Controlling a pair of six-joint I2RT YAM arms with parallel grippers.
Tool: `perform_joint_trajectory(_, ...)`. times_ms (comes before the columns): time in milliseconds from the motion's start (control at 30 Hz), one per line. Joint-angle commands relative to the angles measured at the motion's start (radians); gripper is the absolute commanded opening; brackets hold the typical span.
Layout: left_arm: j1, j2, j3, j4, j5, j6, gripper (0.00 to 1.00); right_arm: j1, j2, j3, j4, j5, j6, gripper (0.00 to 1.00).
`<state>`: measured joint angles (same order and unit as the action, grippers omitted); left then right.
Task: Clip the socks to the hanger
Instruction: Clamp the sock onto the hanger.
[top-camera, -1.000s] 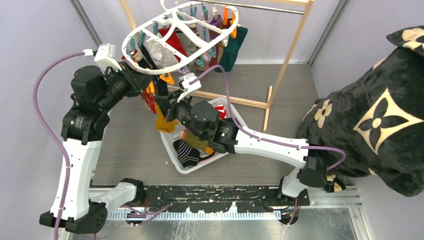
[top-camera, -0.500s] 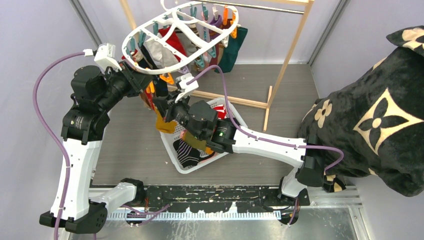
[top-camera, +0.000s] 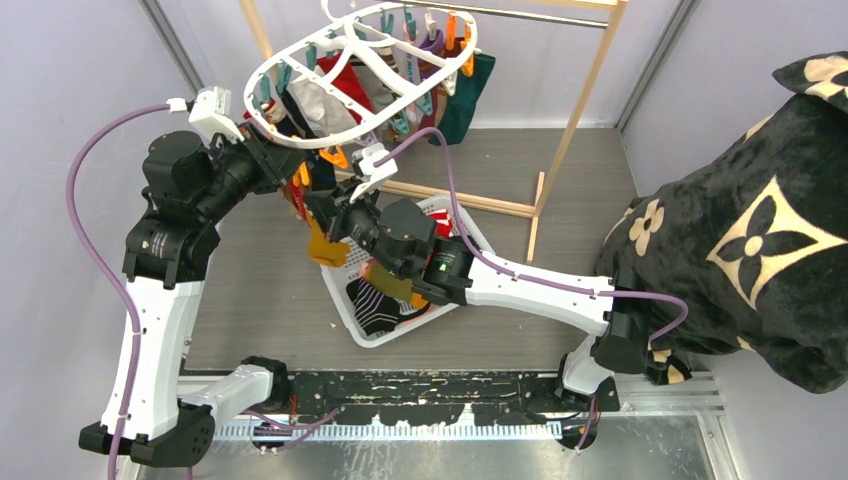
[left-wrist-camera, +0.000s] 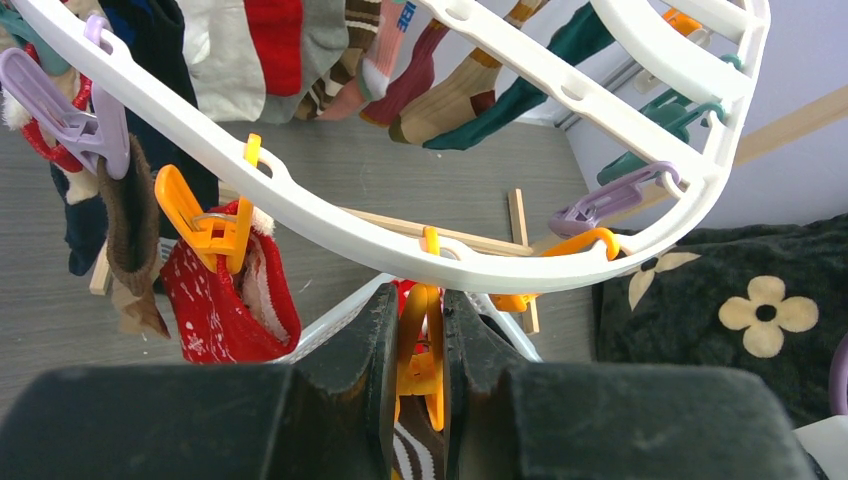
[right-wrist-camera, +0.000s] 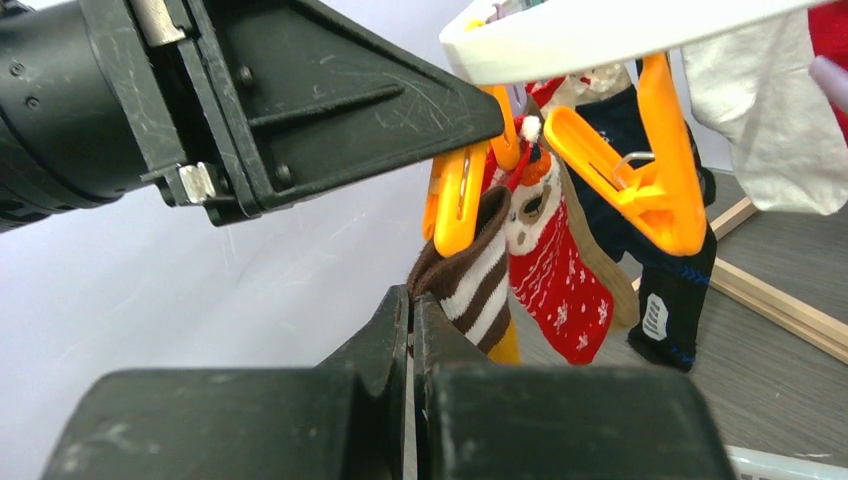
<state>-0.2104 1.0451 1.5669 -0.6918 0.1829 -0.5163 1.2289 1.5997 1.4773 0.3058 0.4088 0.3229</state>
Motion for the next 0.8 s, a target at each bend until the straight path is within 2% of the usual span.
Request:
perform_joint_trajectory(0, -0.003, -0.016, -0.007, -0.024, -0.022, 0.013, 0.00, 0.007, 0.000, 0.063, 0.048, -0.009, -0.011, 0.01)
perform_joint_trajectory(333, -0.003, -0.023, -0.016, -0.020, -0.032, 0.021, 0.00, 0.006, 0.011, 0.093, 0.040, -0.015, -0.024, 0.01)
perform_joint_trajectory(400, -0.004, -0.023, -0.016, -0.020, -0.034, 0.019, 0.05, 0.007, 0.013, 0.095, 0.037, -0.018, -0.025, 0.01)
perform_joint_trajectory(467, -0.003, -0.025, -0.017, -0.020, -0.037, 0.018, 0.16, 0.006, 0.014, 0.094, 0.037, -0.018, -0.025, 0.01)
perform_joint_trajectory(567, -0.003, -0.028, -0.015, -0.021, -0.042, 0.015, 0.49, 0.006, 0.015, 0.097, 0.034, -0.019, -0.028, 0.01)
perform_joint_trajectory(700, -0.003, -0.032, -0.005, -0.033, -0.053, 0.015, 0.61, 0.006, 0.018, 0.106, 0.026, -0.021, -0.034, 0.01)
perform_joint_trajectory(767, -0.003, -0.038, 0.005, -0.046, -0.057, 0.015, 0.81, 0.006, 0.018, 0.111, 0.019, -0.022, -0.038, 0.01)
